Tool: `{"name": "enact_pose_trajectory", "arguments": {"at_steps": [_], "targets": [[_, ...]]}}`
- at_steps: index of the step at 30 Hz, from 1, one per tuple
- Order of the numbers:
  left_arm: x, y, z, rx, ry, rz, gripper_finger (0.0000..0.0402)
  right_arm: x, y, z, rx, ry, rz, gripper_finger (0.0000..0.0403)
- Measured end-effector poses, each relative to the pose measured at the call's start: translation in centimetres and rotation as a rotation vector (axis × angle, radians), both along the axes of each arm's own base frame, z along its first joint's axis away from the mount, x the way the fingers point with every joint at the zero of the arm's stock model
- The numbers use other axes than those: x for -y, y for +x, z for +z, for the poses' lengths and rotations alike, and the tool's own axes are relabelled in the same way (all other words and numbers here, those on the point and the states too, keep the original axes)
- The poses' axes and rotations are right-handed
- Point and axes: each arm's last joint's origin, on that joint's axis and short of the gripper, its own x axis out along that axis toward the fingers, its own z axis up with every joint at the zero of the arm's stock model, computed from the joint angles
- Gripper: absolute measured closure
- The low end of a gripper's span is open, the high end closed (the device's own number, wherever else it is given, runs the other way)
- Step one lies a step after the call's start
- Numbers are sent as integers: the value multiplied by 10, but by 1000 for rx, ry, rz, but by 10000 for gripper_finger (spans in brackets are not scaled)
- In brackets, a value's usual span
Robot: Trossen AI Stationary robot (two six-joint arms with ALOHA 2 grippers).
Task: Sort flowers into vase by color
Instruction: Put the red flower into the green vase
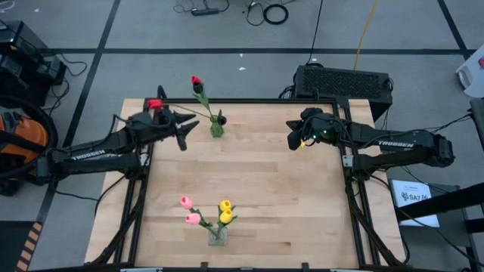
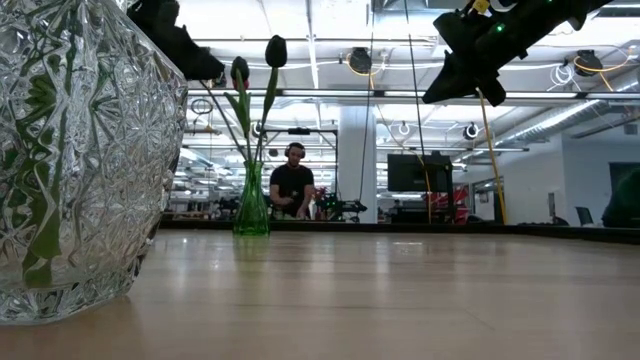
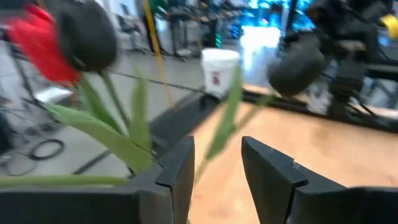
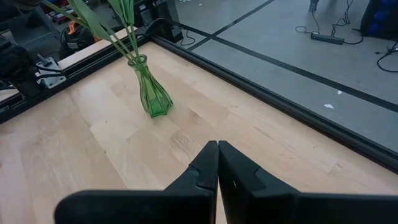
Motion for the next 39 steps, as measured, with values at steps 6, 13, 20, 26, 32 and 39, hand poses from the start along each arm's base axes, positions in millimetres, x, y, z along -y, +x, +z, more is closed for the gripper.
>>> {"name": "enact_pose_trajectory", "arguments": {"at_steps": [6, 13, 20, 26, 32, 39], "targets": [[3, -4, -16, -107, -169, -34, 263, 0, 0, 0, 1, 2, -1, 399], [4, -13, -28, -232, -223, 87, 263, 0, 0, 0, 1, 0, -5, 399], [1, -21, -13, -131, -97, 276, 263, 0, 0, 0, 2, 0, -5, 399], [0, -20, -2, -37, -23, 267, 263, 0, 0, 0, 3, 2, -6, 399], [-3, -21, -1, -32, -22, 291, 263, 0, 0, 0, 5, 4, -8, 399], [-8, -24, -1, -27, -28, 334, 263, 0, 0, 0, 4, 3, -7, 399]]}}
